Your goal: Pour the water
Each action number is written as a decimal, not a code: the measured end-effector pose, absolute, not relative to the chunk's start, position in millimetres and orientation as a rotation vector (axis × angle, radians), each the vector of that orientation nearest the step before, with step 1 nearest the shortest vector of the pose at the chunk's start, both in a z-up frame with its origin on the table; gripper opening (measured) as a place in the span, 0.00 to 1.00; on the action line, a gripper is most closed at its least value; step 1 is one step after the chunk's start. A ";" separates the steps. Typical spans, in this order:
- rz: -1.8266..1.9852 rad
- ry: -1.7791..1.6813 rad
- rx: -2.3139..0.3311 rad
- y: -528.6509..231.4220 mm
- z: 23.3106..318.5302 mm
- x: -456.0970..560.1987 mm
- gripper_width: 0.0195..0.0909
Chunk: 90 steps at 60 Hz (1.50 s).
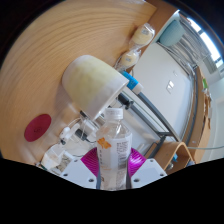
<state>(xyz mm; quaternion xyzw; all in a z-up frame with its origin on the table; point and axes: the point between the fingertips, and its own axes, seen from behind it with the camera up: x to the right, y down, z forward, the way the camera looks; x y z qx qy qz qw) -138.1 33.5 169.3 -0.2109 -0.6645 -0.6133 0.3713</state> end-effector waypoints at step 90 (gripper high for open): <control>0.286 -0.290 -1.625 37.6 119.3 -79.5 0.31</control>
